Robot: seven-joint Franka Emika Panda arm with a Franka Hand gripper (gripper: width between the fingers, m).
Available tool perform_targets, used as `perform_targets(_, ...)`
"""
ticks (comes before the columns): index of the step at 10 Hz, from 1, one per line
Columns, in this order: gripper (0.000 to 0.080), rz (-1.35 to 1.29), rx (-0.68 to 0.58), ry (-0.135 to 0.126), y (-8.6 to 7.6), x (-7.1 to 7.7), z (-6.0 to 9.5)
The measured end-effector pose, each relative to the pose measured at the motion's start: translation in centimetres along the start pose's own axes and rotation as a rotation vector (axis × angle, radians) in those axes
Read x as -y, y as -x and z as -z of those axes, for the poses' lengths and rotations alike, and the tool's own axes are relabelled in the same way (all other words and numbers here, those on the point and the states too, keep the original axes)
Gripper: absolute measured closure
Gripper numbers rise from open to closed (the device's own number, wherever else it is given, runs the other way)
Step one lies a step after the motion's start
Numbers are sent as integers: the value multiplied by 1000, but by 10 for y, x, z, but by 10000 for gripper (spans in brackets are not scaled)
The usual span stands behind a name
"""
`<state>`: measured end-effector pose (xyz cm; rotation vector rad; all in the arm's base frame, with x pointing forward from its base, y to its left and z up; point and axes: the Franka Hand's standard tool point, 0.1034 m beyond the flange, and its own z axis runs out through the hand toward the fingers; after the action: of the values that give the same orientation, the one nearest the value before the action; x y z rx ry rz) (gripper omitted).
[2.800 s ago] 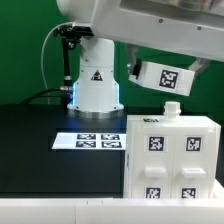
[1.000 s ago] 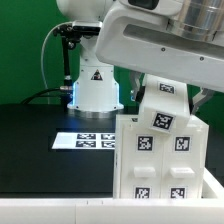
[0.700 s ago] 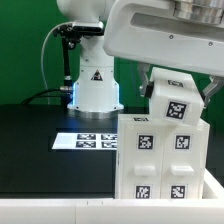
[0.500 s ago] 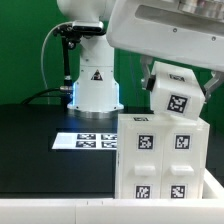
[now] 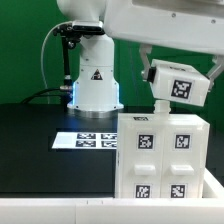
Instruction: Assemble cabinet
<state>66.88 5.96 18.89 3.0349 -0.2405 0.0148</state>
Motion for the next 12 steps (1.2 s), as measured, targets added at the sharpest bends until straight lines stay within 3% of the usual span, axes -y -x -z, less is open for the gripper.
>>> perform_targets(1, 237, -14, -68, -26, 2, -2, -2)
perform_targets(2, 237, -30, -23, -30, 13, -8, -4)
perform_targets(6, 237, -26, -68, -37, 9, -5, -10)
perform_targets(8, 237, -20, -103, -55, 19, 0, -7)
perform_targets(12, 237, -11, -94, -50, 29, 3, -21)
